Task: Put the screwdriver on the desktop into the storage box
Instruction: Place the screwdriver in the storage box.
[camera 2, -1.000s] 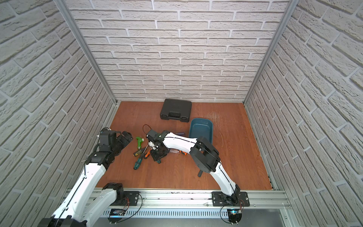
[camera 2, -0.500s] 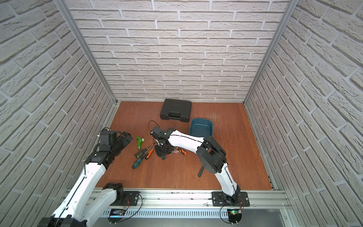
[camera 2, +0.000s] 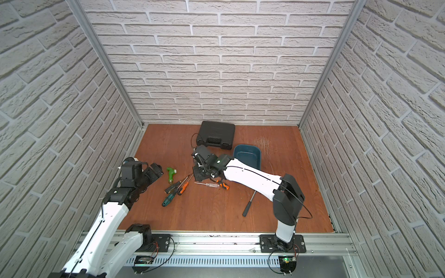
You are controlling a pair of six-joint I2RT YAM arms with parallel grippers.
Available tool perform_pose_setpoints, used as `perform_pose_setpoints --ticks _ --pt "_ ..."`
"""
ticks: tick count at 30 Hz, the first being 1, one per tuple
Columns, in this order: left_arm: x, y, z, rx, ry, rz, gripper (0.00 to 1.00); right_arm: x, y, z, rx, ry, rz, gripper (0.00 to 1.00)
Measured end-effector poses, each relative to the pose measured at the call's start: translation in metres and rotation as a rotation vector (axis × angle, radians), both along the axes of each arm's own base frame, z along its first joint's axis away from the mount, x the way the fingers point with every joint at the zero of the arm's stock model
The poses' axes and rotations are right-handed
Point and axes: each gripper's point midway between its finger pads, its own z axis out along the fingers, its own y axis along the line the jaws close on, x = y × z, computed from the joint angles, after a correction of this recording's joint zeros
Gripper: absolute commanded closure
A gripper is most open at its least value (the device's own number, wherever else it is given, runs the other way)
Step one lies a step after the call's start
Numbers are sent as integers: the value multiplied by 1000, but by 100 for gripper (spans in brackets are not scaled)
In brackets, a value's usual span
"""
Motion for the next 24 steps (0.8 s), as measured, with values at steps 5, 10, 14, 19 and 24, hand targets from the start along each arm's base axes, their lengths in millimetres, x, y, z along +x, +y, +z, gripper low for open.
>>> perform_pose_setpoints --ticks 5,10,14,19,24 --pt "-12 3 3 19 2 4 2 30 -86 -8 -57 48 -307 98" --pt "-17 7 7 40 -12 13 2 29 -142 -54 -190 166 -436 98" --pt "-16 7 -1 47 26 7 2 25 -152 -62 -222 193 -435 98" --pt "-13 5 -14 50 86 -2 2 32 -169 -71 -237 220 -456 98" --pt "-7 3 -13 43 104 -8 2 42 -183 -93 -262 267 -466 98"
